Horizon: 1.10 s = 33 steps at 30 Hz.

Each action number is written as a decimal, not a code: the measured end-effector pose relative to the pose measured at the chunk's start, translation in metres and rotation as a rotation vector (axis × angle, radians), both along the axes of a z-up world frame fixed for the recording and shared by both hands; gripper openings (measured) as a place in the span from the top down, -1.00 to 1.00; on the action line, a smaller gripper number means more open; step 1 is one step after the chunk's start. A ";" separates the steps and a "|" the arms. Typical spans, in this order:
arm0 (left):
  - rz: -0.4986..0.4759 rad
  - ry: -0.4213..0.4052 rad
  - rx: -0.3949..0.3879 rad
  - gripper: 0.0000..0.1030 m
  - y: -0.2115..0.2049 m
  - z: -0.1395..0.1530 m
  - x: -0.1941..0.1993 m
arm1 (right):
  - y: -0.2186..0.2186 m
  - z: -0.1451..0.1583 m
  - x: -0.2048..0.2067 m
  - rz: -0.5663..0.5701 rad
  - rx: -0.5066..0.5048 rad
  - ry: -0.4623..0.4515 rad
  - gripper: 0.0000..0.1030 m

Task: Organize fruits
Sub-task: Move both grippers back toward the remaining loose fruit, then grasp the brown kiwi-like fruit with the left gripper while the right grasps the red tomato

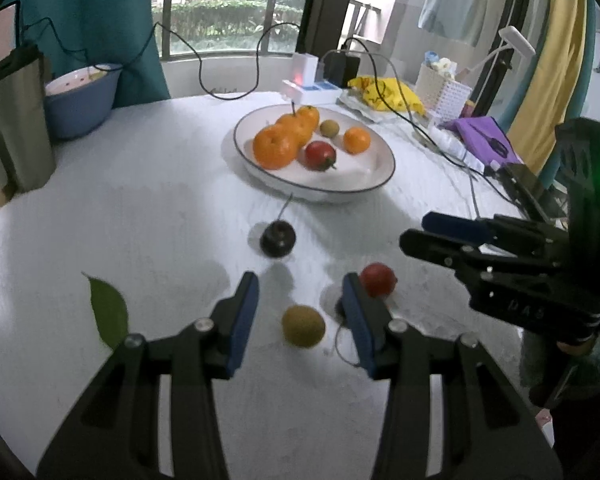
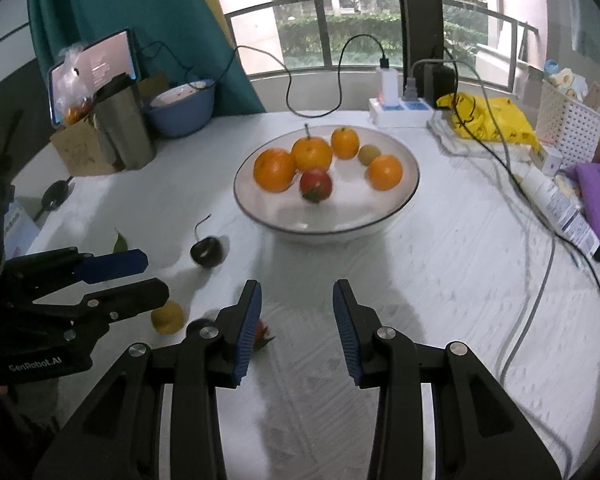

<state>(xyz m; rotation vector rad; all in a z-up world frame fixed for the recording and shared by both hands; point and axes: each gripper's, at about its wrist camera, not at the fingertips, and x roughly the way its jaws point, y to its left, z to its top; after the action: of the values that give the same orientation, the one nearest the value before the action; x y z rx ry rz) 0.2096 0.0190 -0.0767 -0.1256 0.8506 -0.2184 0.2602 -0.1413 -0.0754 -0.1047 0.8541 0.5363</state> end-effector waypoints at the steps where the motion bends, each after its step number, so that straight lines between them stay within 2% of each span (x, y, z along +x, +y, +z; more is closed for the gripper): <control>1: 0.001 -0.001 -0.001 0.12 0.000 0.000 -0.002 | 0.001 -0.001 -0.002 0.002 0.001 0.004 0.24; 7: 0.005 0.022 0.013 0.12 0.001 -0.004 -0.003 | 0.007 -0.006 -0.010 0.020 0.010 0.017 0.24; 14: 0.026 0.102 -0.003 0.12 0.001 -0.019 0.000 | 0.014 -0.010 -0.008 0.043 0.020 0.030 0.24; 19: 0.046 0.051 0.028 0.12 -0.001 -0.020 -0.002 | 0.018 -0.017 -0.004 0.062 0.034 0.050 0.24; 29: 0.031 0.068 -0.006 0.14 -0.005 -0.028 0.003 | 0.013 -0.027 0.009 0.071 0.108 0.132 0.24; 33: 0.010 0.073 -0.025 0.38 -0.005 -0.028 0.005 | 0.011 -0.029 0.012 0.085 0.138 0.160 0.28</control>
<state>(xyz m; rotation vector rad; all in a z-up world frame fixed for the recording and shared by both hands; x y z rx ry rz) 0.2144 0.0136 -0.1044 -0.1625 0.9194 -0.2160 0.2718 -0.1307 -0.1040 0.0289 0.9685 0.6883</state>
